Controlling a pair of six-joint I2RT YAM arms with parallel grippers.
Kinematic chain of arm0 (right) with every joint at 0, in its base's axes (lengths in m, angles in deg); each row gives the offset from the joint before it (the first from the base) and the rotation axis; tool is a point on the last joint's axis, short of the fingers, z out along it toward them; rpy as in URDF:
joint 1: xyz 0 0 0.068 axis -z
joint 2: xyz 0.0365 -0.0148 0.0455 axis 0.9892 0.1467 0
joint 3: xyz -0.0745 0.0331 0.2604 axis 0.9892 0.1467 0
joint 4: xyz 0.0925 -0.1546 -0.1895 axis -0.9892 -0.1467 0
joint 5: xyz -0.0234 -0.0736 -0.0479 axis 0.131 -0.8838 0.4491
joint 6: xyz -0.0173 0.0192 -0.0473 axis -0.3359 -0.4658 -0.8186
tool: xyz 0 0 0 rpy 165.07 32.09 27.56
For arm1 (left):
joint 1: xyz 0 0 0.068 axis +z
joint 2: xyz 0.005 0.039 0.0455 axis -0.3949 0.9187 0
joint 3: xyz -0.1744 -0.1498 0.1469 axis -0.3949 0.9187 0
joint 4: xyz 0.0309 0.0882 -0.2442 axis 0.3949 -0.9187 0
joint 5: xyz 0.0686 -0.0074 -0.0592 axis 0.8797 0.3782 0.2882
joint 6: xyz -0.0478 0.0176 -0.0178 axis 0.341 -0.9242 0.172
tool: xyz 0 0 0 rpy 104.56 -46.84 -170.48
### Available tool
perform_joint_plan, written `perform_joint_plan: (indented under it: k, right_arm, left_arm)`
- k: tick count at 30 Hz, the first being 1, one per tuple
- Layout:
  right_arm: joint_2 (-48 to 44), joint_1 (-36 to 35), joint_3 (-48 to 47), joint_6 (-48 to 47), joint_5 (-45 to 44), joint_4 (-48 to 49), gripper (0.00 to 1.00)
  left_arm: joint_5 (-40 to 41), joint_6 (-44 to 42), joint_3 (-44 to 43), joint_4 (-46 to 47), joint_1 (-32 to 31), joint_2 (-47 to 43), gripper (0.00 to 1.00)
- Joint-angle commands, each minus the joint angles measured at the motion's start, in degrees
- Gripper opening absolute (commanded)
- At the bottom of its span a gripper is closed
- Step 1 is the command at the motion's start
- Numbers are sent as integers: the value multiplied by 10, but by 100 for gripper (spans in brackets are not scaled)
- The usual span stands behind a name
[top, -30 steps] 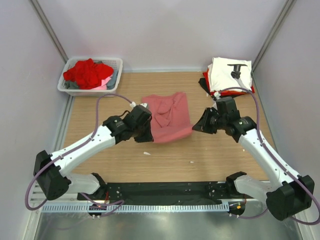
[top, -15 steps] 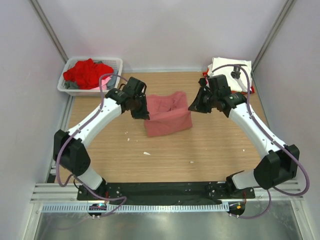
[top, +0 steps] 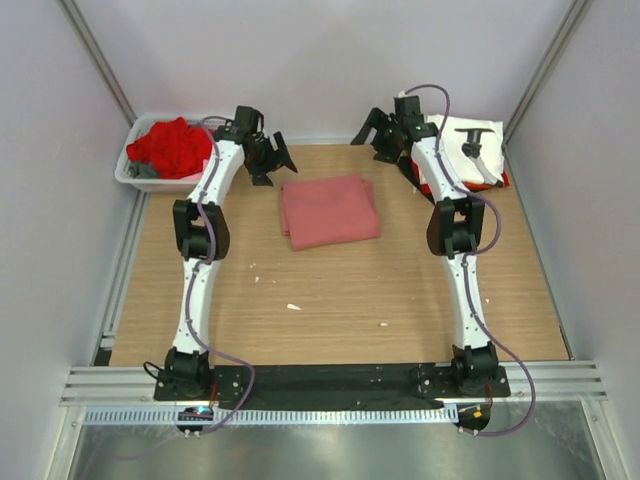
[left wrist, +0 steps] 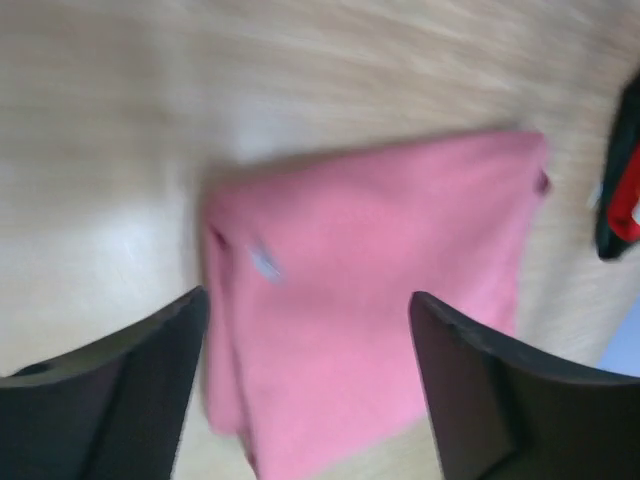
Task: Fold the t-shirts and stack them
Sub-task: Fold the tshirt, then neatly place the folded tshirt to the corner
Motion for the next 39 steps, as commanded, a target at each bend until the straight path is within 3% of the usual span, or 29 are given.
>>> perform_joint_plan:
  k: [1,2,3,4,7,16,23,30,32,35,39]
  right_arm:
    - [45,12,-79,22,6,-67,94]
    - [-10,9,-20,12,-1,-44,96]
    - [-48,5,55,9,-5,45,97]
    - [-85,5,203,11,-16,95,97]
    - [-172,5,341,11,-26,185,100]
    - [-173,5,426,-1,-2,198,100]
    - [-140,-4,436,-9,25,203,100]
    - [-111,-16,449,9,104,264,97]
    - [-105,-20,449,16,129,281,91]
    - [-96,-21,452,17,143,295,60]
    - [-99,-22,464,30,156,315,35]
  left_arm:
    - [-100,19,-110,-52,35,93,87]
    - [-101,11,-72,-31,34,82,89]
    - [-99,9,-32,-9,31,64,89]
    - [-98,6,13,50,26,12,91]
    - [-88,-2,127,95,18,-42,94]
    - [-39,-30,130,46,7,-62,93]
    - [10,-38,128,31,-3,-43,90]
    - [-27,-60,86,46,-12,15,86]
    - [-49,-70,60,45,-18,33,84]
    - [-60,-87,47,40,-31,37,83]
    - [-73,-86,70,54,-37,19,83]
